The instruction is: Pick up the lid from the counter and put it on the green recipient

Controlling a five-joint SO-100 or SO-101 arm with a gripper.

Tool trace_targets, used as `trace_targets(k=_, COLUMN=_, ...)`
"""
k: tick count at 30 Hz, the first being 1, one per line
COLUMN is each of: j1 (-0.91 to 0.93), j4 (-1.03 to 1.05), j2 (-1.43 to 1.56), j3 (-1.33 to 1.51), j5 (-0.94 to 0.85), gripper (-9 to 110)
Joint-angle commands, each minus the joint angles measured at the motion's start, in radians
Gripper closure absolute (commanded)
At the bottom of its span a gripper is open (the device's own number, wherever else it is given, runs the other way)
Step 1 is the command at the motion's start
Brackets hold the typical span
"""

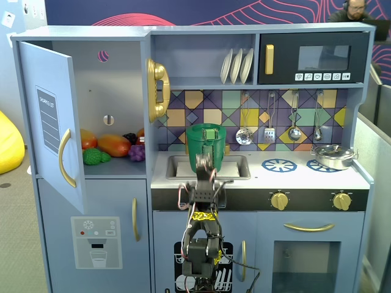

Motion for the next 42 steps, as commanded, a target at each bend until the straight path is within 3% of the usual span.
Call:
trace_targets(k=1, j1=-0.032, j4=-0.123, j2=0.035, j3=0.184, j5=0.040, gripper=101)
trace_targets(k=5, j1=-0.055, j4=-0.086, j2=0.117, j3=0.330, j5=0.078, gripper=101)
trace_targets(k=10, j1=-0.080, j4=0.118, j2=0.281, j3=0.420, j5=0.173, gripper=101)
trace_targets(k=16, j1=-0.115, j4=0.318, j2=0.344, j3=0.451, j5=0.348, gripper=101)
trace_targets(k=24, j1=-0.144, j4=0.514, j2=0.344, j3=0.453, j5=0.440, gripper=101)
trace_targets(k=34, j1=-0.126, j4=0.615, j2=0.344, j3=0.453, j5=0.434, gripper=98)
trace_targets(k=42, j1=-0.138, j4=0.634, j2=0.344, j3=0.453, j5=0.301, gripper=96)
